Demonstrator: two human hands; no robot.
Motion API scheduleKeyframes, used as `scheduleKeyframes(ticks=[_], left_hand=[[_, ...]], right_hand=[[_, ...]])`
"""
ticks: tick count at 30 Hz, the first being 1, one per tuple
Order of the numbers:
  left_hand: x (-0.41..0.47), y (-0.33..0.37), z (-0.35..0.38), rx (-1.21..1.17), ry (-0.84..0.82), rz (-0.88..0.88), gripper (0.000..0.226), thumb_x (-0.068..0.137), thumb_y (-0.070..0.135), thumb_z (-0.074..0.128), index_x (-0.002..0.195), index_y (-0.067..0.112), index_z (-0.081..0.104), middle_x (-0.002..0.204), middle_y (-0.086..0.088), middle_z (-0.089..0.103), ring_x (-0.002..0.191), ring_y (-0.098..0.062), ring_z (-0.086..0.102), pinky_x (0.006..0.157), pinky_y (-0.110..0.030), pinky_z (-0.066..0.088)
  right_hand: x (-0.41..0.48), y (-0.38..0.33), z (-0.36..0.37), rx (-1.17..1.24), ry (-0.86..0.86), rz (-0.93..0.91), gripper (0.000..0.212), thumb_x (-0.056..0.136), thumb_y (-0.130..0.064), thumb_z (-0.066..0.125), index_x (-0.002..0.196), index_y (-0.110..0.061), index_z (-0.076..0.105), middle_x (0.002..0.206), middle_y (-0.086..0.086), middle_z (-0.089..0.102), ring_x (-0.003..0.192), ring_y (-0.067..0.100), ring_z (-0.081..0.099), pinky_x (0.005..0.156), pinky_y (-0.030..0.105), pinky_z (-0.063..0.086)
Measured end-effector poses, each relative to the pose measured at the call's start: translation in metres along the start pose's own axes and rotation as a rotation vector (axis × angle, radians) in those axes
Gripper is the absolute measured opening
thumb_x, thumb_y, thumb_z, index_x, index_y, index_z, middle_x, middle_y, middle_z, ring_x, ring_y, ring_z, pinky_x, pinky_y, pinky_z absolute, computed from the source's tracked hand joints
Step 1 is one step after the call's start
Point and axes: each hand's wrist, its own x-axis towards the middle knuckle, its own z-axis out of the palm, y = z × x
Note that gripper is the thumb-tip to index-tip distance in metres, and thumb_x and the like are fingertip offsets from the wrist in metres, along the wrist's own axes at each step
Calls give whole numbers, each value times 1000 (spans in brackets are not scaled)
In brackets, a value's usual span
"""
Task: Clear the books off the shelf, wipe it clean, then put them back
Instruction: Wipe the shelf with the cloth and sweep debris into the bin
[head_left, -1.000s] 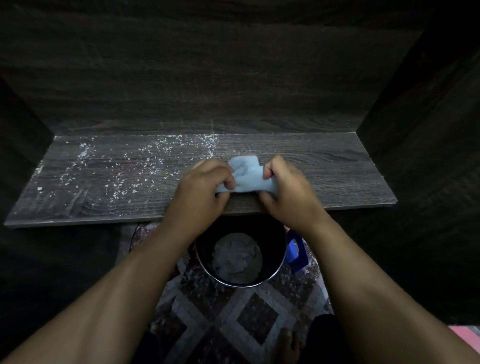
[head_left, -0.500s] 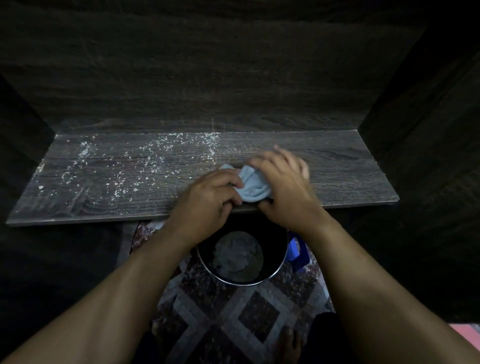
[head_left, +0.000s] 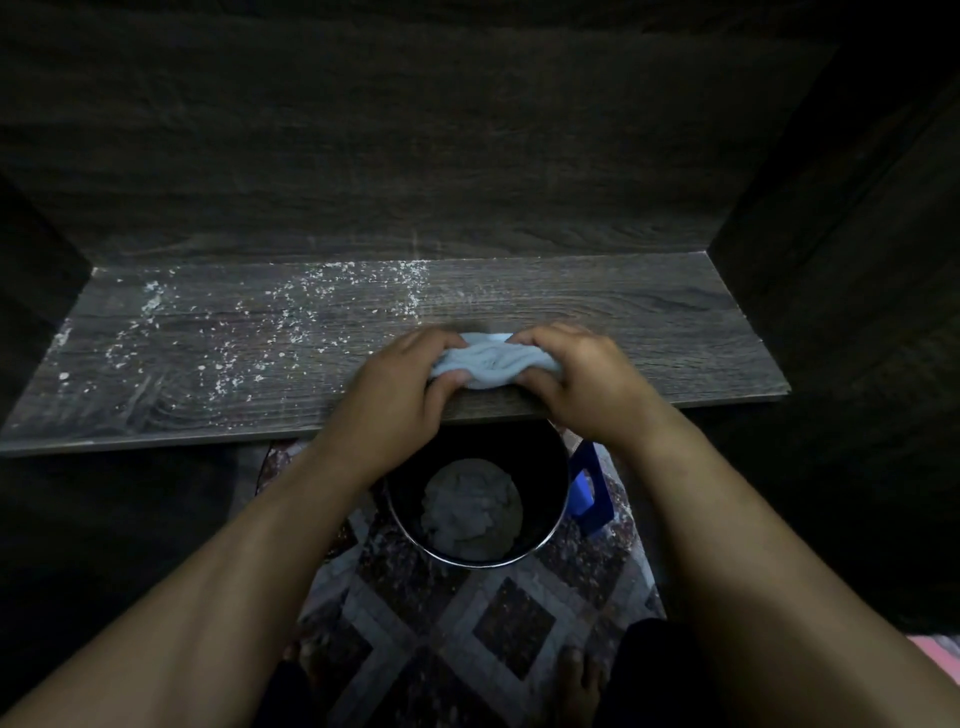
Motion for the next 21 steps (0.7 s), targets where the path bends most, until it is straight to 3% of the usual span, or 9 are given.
scheduleKeyframes(ticks=[4, 9, 12, 14, 16, 19, 21], left_hand=[[6, 6, 7, -36, 60, -91, 23, 98, 24, 48, 112, 9, 58, 104, -10, 64, 89, -25, 57, 69, -22, 28], [12, 17, 14, 84, 91, -235, 25, 101, 31, 40, 107, 11, 54, 97, -12, 65, 82, -29, 57, 64, -29, 27], [14, 21, 16, 228, 65, -276, 27, 101, 33, 36, 99, 12, 52, 91, -12, 61, 71, -21, 43, 62, -31, 26], [13, 25, 18, 315, 62, -271, 23, 98, 30, 39, 103, 13, 54, 98, -12, 56, 79, -22, 44, 64, -33, 29], [12, 26, 17, 328, 104, -155, 23, 91, 25, 43, 107, 16, 57, 107, -12, 51, 92, -28, 45, 68, -35, 36], [11, 19, 16, 192, 29, 46, 29, 84, 22, 36, 101, 17, 59, 112, -5, 55, 100, -24, 47, 76, -32, 37], [9, 15, 15, 96, -45, 42, 29, 84, 16, 36, 103, 16, 58, 110, -4, 61, 99, -24, 53, 79, -31, 37]], right_hand=[[2, -2, 9, -42, 21, 71, 43, 93, -43, 32, 111, -17, 62, 107, 4, 67, 99, 29, 58, 90, 47, 44], [1, -3, 19, -90, 105, 170, 63, 92, -55, 16, 96, -17, 65, 98, 5, 64, 95, 29, 53, 89, 44, 41], [-2, -2, 20, -119, 133, 285, 58, 92, -61, 26, 99, -21, 67, 101, 6, 56, 101, 27, 45, 90, 42, 37], [-3, -5, 20, -120, 203, 300, 40, 93, -55, 42, 102, -21, 62, 105, 5, 56, 103, 27, 43, 89, 42, 37], [-1, -8, 23, -113, 247, 289, 30, 93, -48, 50, 102, -20, 58, 105, 3, 58, 103, 26, 44, 86, 41, 37], [2, -6, 28, -126, 242, 240, 25, 95, -41, 46, 95, -18, 56, 98, 4, 62, 95, 29, 52, 80, 39, 39], [4, -1, 31, -64, 254, 225, 33, 93, -44, 38, 89, -17, 56, 89, 5, 64, 86, 31, 55, 78, 42, 43]])
